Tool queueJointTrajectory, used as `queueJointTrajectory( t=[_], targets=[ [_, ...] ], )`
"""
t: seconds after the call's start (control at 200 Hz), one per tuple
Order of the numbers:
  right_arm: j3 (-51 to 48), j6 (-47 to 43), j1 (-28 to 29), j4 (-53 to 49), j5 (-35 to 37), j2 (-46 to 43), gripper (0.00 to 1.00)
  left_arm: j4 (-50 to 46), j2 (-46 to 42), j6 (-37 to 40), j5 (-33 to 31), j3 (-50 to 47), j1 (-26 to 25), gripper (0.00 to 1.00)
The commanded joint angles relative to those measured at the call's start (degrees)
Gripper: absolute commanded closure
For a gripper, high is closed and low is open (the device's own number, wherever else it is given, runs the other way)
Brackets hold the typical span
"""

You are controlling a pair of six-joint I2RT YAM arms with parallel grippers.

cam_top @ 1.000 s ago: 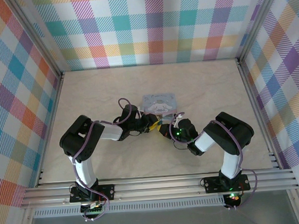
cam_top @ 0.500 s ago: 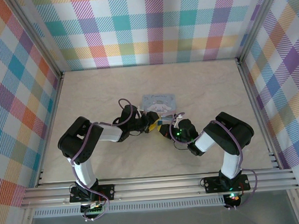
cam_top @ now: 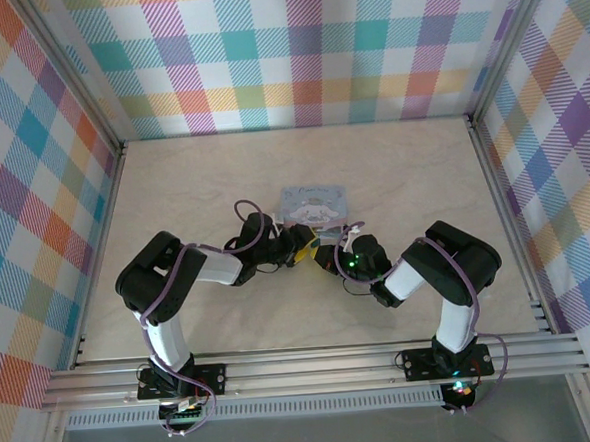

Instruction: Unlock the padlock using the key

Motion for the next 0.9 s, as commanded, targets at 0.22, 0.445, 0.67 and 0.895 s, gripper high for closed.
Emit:
queueJointTrajectory(
  t=[0.22, 0.445, 0.67, 0.895],
  targets=[
    [-0.2, 1.01, -0.22, 5.6, -1.19, 0.53, 0.98, 2.25, 2.27, 0.29, -1.59, 2.14, -0.97, 0.45],
    [-0.33, 1.33, -0.31, 5.89, -1.1, 0.56, 0.98, 4.51, 4.09, -0.46, -1.42, 2.75, -1.31, 0.5],
    [-0.64, 1.54, -0.6, 6.2, -1.1, 0.39, 0.98, 5.51, 5.91, -1.06, -0.36, 3.68, -1.58, 0.65],
    [-0.99, 1.97, -0.91, 6.77, -1.16, 0.27, 0.96, 6.13, 5.93, -1.29, -0.52, 3.81, -1.62, 0.8]
  ],
)
